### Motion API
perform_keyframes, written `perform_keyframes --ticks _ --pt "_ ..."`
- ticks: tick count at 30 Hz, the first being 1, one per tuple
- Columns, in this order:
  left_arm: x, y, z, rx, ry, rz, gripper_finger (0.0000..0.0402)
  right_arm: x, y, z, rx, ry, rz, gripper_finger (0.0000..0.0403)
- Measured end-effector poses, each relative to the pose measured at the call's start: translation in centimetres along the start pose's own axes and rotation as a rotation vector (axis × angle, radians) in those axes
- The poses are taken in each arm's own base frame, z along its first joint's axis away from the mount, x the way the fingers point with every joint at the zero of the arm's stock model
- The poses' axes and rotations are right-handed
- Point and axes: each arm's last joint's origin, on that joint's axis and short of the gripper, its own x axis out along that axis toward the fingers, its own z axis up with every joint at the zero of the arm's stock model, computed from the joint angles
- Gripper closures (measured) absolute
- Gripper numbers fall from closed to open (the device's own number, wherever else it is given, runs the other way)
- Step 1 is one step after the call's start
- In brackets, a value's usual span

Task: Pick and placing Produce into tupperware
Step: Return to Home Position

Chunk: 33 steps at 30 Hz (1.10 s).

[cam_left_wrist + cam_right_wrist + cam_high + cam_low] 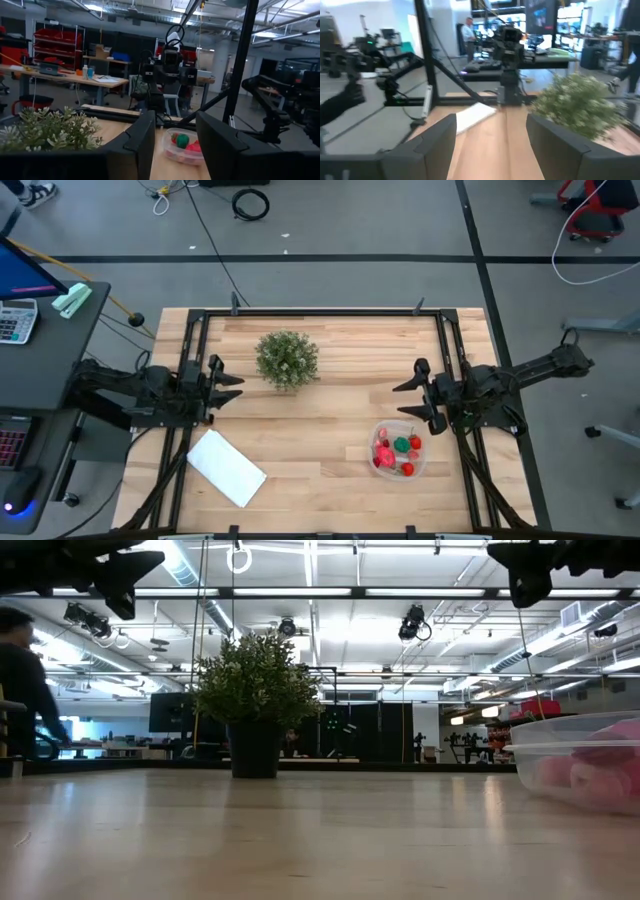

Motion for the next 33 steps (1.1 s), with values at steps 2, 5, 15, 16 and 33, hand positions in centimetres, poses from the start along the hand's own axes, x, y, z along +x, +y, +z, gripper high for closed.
perform_keyframes --ticks 2,5,15,16,33 --pt "0.0 0.0 0.0 -0.014 0.0 0.0 0.025 -0.2 -0.1 0.0 -0.001 0.006 -0.033 0.0153" --pt "0.0 0.0 0.0 -0.028 0.0 0.0 0.0248 -0.5 -0.3 0.1 -0.005 -0.002 -0.051 0.0153" --pt "0.0 0.0 0.2 -0.042 -0.017 -0.002 0.0261 -1.2 -1.1 -4.4 0.037 -0.136 -0.069 0.0153" --pt "0.0 0.0 0.2 -0.043 -0.017 -0.002 0.0262 -1.3 -1.2 -4.7 0.032 -0.154 -0.071 0.0153" --pt "-0.3 0.5 -3.4 -0.052 0.026 0.004 0.0254 -1.5 -2.2 -6.4 0.04 -0.105 -0.148 0.0153"
